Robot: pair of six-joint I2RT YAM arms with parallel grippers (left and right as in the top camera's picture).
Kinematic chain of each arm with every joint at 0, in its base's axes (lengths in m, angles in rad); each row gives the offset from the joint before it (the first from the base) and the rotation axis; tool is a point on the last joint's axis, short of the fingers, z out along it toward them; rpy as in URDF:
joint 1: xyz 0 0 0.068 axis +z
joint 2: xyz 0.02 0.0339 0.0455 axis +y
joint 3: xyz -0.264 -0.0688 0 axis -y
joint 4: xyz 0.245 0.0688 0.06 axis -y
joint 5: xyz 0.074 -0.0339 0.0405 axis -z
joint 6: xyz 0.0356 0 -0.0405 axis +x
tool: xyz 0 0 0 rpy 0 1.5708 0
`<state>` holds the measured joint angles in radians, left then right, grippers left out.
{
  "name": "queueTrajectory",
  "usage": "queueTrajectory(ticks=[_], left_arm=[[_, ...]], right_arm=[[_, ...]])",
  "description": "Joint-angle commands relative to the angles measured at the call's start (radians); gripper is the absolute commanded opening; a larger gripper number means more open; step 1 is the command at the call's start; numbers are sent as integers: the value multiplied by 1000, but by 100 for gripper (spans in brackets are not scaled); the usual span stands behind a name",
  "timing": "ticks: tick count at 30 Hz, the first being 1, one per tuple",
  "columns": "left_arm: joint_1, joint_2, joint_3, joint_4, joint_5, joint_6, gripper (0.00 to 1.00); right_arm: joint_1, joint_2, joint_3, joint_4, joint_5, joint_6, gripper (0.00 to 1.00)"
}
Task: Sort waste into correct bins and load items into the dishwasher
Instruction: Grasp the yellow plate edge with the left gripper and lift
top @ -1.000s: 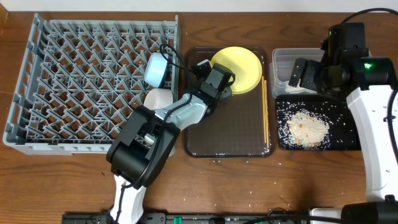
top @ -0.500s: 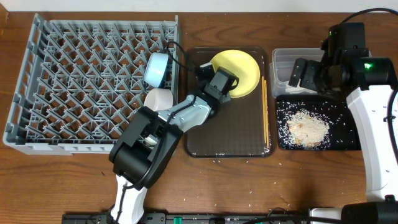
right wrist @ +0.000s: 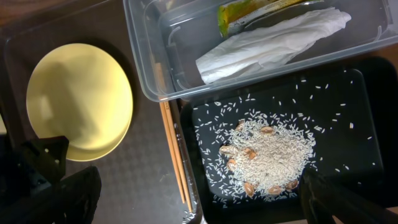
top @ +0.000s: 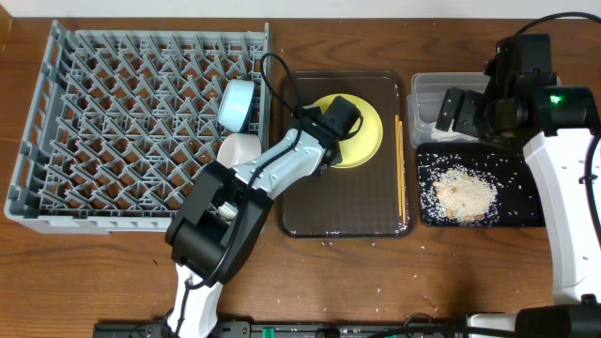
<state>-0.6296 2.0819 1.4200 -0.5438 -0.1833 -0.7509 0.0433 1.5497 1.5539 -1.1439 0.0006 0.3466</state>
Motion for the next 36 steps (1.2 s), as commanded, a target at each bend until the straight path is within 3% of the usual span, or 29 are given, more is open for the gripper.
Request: queueTrajectory(ticks=[1,7,9,10,16,25,36], left_arm=[[3,23,1,37,35,-6,39],[3,65,-20,98,87,-78,36],[3,83,-20,111,113,-78,23],[3,86,-20,113,117,-78,8],[10,68,-20,135,117,-76,7],[69,-93,-20,150,137,-11,8],[188,-231,-20,163,384,48,7]], right_arm=[[3,4,-5,-1,10,-11,99],[3,4,-5,-1,10,-11,99],[3,5,-5,-1,10,-11,99],[3,4,-5,-1,10,-11,99],[3,4,-5,-1,10,-11,99],[3,5,-5,-1,10,-11,99],[3,4,-5,-1,10,-11,99]])
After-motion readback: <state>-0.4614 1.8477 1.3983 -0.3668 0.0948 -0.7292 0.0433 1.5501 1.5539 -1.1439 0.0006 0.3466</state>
